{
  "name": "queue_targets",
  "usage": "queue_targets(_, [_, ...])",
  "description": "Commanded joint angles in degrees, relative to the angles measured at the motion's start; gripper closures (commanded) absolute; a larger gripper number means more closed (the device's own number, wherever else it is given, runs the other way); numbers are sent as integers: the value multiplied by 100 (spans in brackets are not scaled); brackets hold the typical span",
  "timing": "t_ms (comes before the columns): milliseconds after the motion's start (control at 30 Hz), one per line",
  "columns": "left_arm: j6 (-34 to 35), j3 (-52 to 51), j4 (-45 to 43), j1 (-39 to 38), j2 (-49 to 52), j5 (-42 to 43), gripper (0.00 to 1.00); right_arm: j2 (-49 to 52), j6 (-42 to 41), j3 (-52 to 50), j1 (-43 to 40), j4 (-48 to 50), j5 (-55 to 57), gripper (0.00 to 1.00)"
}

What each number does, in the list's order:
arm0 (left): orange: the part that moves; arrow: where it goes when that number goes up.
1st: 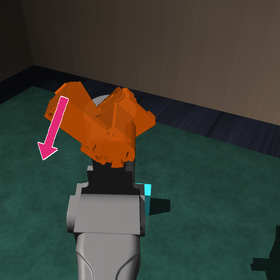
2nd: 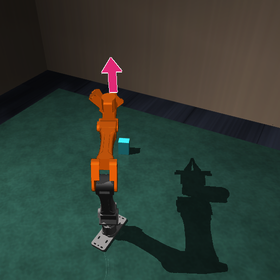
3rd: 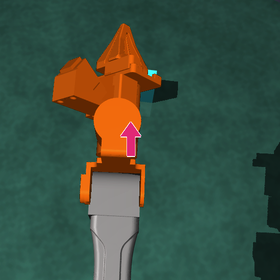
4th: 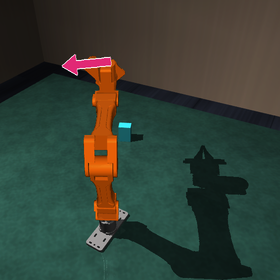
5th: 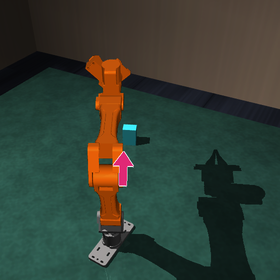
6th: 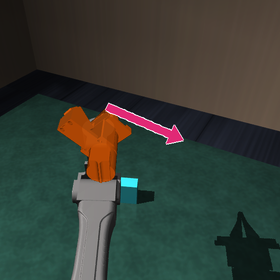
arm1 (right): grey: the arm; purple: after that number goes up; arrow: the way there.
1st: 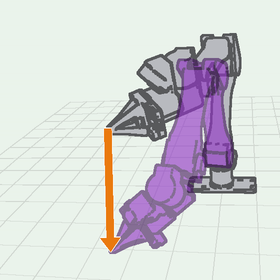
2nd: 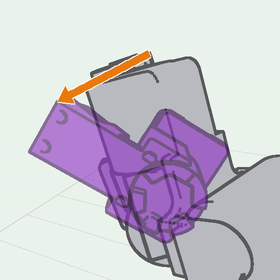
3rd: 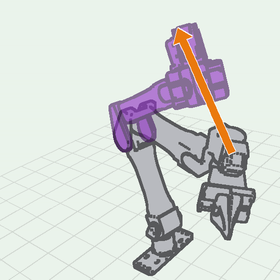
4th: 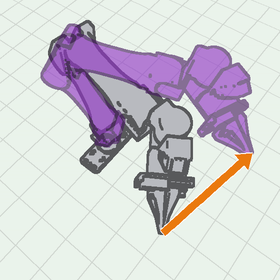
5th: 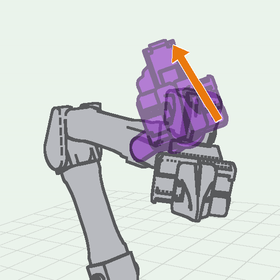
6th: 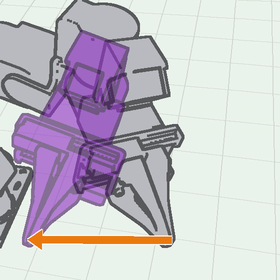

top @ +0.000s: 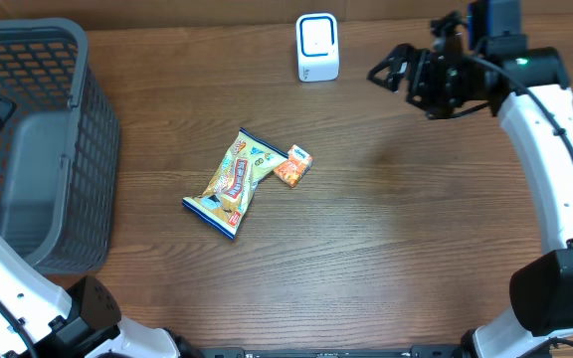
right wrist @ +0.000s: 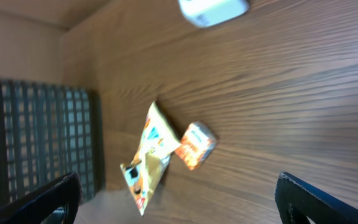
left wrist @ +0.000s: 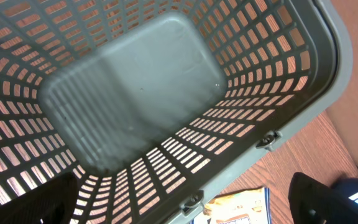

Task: Scan the item barcode
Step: 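Reach the right gripper to the yellow snack bag and grasp it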

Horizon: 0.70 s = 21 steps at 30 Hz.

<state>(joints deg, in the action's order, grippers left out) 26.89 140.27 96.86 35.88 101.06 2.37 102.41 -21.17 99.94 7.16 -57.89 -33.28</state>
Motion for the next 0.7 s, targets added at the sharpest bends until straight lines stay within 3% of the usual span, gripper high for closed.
queue_targets(0, [37, 35, -7, 11, 9, 2, 0, -28, 15, -83, 422, 46, 264, 0])
queue_targets(300, [37, 35, -4, 11, 9, 0, 0, 280, -299, -264, 1622, 107, 1154, 0])
queue_targets(567, [39, 35, -7, 11, 9, 13, 0, 575, -308, -337, 2258, 507, 1161, 0])
queue_targets(667, [28, 35, -4, 11, 9, 669, 0, 584, -310, -337, 2371, 603, 1156, 0])
